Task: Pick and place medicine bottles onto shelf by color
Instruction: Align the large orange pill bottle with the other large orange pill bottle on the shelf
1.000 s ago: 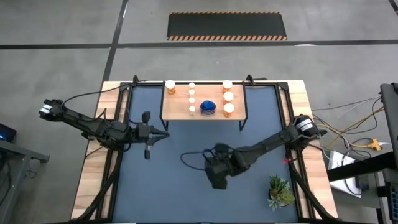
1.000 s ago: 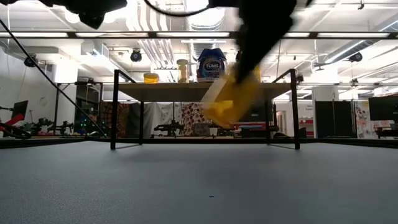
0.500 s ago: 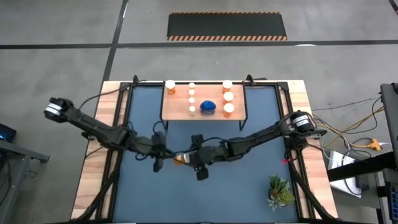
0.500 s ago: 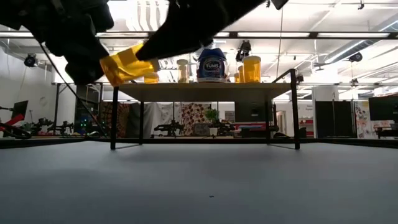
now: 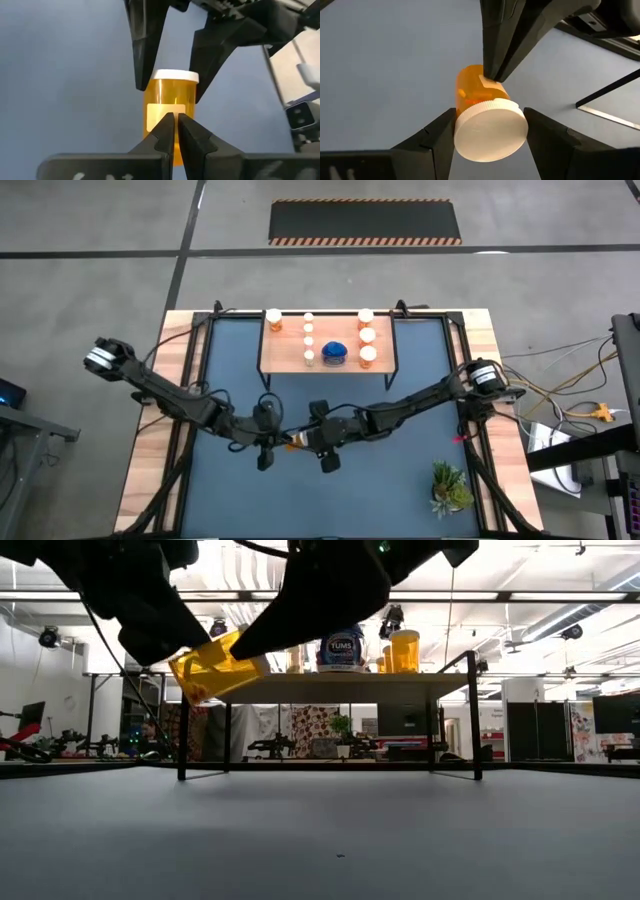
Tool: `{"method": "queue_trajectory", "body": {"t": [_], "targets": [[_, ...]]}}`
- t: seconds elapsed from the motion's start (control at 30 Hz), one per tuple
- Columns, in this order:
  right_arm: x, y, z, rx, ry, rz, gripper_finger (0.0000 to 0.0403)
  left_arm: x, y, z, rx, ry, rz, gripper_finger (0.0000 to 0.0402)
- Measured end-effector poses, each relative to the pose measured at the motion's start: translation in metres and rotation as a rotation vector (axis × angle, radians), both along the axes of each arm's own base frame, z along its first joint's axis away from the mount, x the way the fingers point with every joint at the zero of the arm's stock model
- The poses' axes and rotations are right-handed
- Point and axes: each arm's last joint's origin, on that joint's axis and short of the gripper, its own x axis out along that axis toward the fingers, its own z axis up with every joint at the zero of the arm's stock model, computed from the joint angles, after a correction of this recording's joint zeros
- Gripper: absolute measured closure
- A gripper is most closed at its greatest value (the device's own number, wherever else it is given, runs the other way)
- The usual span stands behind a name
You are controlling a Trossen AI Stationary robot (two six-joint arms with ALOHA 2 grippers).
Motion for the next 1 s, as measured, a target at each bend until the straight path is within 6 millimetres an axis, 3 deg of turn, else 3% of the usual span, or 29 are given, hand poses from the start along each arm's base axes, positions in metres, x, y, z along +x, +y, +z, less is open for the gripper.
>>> {"method": "queue_trajectory", "body": {"t": [0.13, 0.27, 0.5, 0.7, 1.0], "targets": [[-0.0001, 0.0001, -0.0018, -0.001, 0.009, 0.003, 0.0202, 0.0024, -0.0011, -0.0063, 0.011, 0.023, 0.001, 0.0381], [-0.0001, 0.0005, -0.0018, 0.004, 0.006, 0.006, 0.0202, 0.0018, -0.0028, -0.0064, -0.024, 0.041, -0.061, 0.034], [-0.0001, 0.0, -0.0019, 0.014, 0.007, -0.01, 0.0202, -0.0007, -0.0038, -0.0044, -0.051, 0.046, -0.109, 0.0215], [0.0, -0.0006, -0.0019, 0.029, 0.007, -0.027, 0.0202, -0.0011, -0.0023, -0.0054, 0.062, 0.036, -0.131, 0.0122], [0.0009, 0.0001, 0.0007, 0.086, -0.006, 0.0, 0.0202, -0.002, 0.0021, -0.0081, 0.142, 0.043, -0.046, 0.0107]]}}
